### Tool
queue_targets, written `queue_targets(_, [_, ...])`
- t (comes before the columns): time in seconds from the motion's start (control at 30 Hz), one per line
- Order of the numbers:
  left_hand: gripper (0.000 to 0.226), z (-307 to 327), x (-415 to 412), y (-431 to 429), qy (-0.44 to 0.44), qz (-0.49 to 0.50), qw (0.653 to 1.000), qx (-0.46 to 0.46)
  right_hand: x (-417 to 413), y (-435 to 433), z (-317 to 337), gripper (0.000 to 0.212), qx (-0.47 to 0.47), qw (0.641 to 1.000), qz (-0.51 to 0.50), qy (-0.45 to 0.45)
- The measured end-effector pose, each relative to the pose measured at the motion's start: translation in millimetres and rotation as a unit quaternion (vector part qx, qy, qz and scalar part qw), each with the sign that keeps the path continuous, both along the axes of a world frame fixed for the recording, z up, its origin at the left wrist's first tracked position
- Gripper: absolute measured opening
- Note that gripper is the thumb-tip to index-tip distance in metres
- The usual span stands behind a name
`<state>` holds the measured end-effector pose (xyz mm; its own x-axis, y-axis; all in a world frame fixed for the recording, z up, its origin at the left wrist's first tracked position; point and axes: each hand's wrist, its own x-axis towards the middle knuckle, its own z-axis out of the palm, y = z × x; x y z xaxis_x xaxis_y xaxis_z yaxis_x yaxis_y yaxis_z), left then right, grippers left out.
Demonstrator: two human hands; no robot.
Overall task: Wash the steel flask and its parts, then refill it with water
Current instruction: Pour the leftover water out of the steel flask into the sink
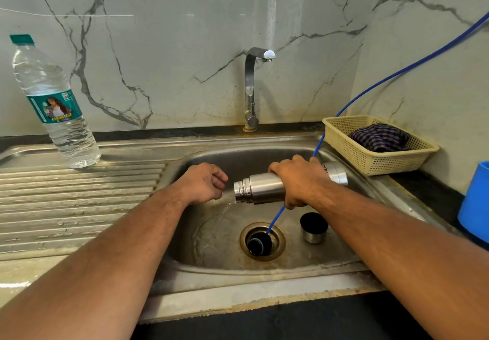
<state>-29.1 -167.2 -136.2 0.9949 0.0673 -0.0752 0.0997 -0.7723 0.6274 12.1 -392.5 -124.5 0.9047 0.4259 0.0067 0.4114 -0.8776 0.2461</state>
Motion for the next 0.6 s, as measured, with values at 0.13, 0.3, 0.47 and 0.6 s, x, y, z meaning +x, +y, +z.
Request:
queue_targets(0.13, [0.047,-0.5,0.6,0.2,-0.001,0.000,1.000,0.002,-0.3,1.4,-1.1,0.080,-0.002,1.000,0.004,-0.009])
queue_targets(0.3, [0.047,0.0,1.0,1.4,-0.003,-0.002,1.000,0.000,-0.8,3.0,-1.2,0.079,-0.003,1.000,0.007,-0.019])
queue_targets(0.47, [0.046,0.0,0.8,2.0,-0.006,-0.003,1.000,0.000,-1.3,3.0,-1.8,0.079,-0.006,1.000,0.008,-0.027])
queue_targets(0.6, [0.043,-0.8,2.6,4.2,-0.009,-0.003,1.000,0.001,-1.3,2.1,-2.0,0.077,-0.006,0.999,0.008,-0.035])
